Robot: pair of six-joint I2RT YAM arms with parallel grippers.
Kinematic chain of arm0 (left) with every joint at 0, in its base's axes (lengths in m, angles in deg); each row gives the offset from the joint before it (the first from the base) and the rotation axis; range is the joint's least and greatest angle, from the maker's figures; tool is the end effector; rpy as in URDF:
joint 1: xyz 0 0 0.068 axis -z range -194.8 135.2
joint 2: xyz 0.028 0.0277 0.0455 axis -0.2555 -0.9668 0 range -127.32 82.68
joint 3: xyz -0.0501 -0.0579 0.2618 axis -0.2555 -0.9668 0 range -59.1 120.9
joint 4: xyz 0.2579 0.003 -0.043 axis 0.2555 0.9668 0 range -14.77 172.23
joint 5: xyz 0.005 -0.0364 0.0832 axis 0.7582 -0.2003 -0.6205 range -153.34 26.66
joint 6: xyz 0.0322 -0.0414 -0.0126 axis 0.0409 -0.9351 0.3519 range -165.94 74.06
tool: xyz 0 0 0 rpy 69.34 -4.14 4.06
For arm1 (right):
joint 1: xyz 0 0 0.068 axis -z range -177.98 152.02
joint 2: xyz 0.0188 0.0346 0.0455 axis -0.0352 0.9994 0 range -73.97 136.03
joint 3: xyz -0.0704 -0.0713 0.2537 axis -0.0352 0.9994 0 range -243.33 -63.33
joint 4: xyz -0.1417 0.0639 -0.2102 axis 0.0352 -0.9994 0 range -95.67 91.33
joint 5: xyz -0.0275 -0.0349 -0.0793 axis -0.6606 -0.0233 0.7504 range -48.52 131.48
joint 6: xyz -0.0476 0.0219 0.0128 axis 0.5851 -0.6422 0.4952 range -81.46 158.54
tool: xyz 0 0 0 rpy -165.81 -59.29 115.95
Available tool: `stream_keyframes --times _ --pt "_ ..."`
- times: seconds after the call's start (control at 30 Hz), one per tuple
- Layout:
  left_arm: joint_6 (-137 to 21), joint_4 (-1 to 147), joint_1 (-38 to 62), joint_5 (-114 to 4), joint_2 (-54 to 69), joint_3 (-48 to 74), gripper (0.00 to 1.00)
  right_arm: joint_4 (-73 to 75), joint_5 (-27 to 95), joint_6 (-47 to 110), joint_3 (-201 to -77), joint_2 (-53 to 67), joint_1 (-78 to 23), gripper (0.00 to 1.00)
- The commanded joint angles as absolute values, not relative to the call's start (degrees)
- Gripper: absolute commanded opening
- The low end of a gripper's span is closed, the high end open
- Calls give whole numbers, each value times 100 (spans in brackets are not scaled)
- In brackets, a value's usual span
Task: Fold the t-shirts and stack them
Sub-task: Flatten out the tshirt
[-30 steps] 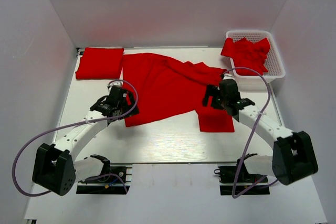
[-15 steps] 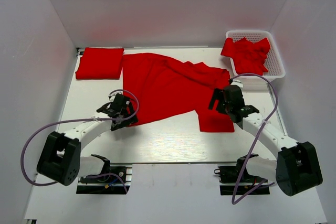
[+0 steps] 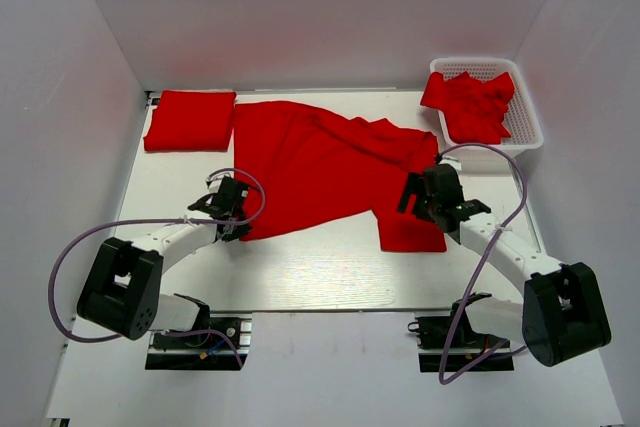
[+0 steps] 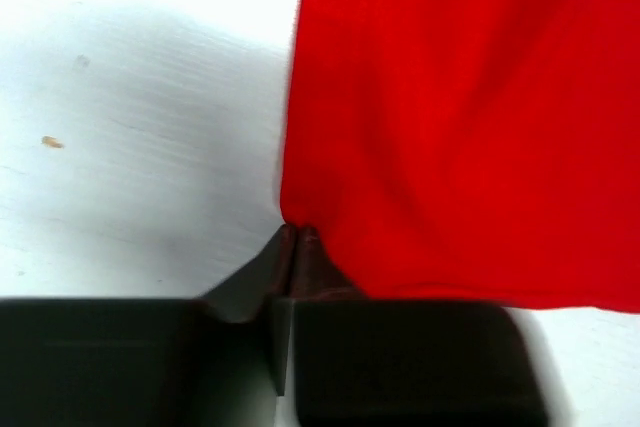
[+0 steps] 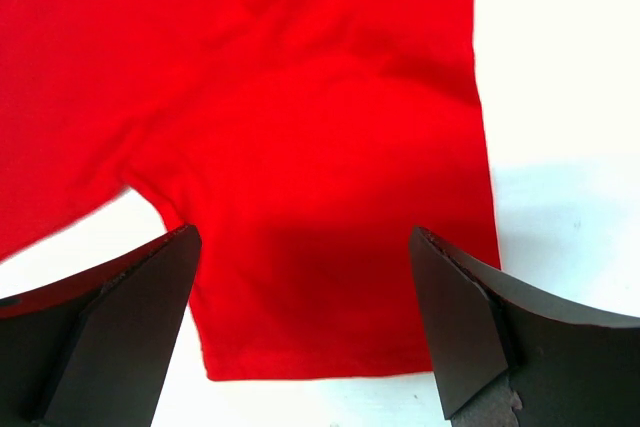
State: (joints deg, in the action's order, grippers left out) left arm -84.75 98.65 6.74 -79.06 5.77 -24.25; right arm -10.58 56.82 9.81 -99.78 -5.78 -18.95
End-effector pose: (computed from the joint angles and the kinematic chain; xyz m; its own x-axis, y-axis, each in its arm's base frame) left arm 0.2150 -0.0744 0.1525 -0.8154 -0.3266 -0.4780 -0.3364 0.9393 -0.0679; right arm 0.2276 0.0772 0.2060 -0.6451 0.2493 -0.7222 0.1640 0.9684 0.1878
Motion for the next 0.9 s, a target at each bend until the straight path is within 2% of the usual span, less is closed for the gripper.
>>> stream_keyframes --times 0.0,0.03,0.77,0.87 --pt "-8374 9694 665 -7600 507 -2570 5 -1343 5810 813 -9788 -532 -1794 90" --pt "-8373 9694 665 -7599 507 -2570 0 -1387 5809 761 -9779 -541 -1776 90" --pt "-8031 9562 717 -7679 1526 -2667 0 -1863 5362 523 -9243 -559 -906 90" --pt "-7978 9562 717 -7626 1526 -2667 0 -1670 5107 602 -9199 -524 -879 82"
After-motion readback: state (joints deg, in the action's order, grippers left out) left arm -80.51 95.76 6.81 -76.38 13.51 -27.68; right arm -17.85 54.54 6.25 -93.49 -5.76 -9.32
